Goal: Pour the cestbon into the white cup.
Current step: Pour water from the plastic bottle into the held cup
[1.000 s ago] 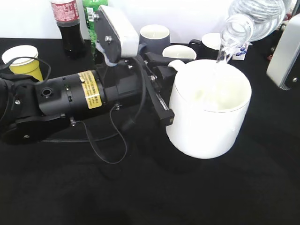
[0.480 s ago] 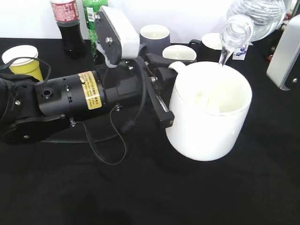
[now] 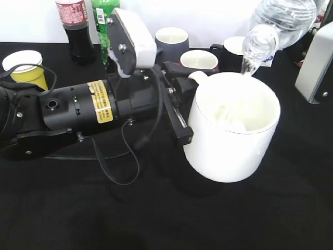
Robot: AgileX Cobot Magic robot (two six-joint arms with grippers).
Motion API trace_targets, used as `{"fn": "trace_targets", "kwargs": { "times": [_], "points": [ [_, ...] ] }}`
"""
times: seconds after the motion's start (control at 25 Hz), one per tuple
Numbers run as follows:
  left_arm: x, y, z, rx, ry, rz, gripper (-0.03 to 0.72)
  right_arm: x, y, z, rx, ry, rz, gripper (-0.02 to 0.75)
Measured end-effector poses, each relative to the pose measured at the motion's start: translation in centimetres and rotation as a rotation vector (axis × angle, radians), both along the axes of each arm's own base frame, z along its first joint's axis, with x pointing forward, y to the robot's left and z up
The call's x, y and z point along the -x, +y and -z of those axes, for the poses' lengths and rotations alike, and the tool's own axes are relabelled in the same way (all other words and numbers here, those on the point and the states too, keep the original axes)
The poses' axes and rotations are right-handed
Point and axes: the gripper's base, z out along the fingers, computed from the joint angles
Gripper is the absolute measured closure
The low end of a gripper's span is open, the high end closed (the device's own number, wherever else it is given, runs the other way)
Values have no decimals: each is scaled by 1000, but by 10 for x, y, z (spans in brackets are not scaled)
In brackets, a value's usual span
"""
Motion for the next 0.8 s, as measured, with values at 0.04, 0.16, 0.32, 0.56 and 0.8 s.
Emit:
{"fn": "trace_targets", "kwargs": {
  "times": [0.04, 0.16, 0.32, 0.56, 0.8],
  "points": [
    [0, 0, 0, 0, 0, 0, 638, 0, 0, -1, -4, -5, 7, 251],
    [0, 0, 0, -2, 0, 1, 638, -1, -1, -2, 5, -31, 22, 251],
    [-1, 0, 3, -27, 9, -10, 638, -1, -1, -2, 31, -64, 24, 251],
    [-1, 0, 3, -31, 10, -12, 638, -1, -2, -3, 44, -89, 26, 251],
    [-2, 1, 3, -30, 15, -20, 638, -1, -2, -4, -4, -53, 30, 251]
  ]
}}
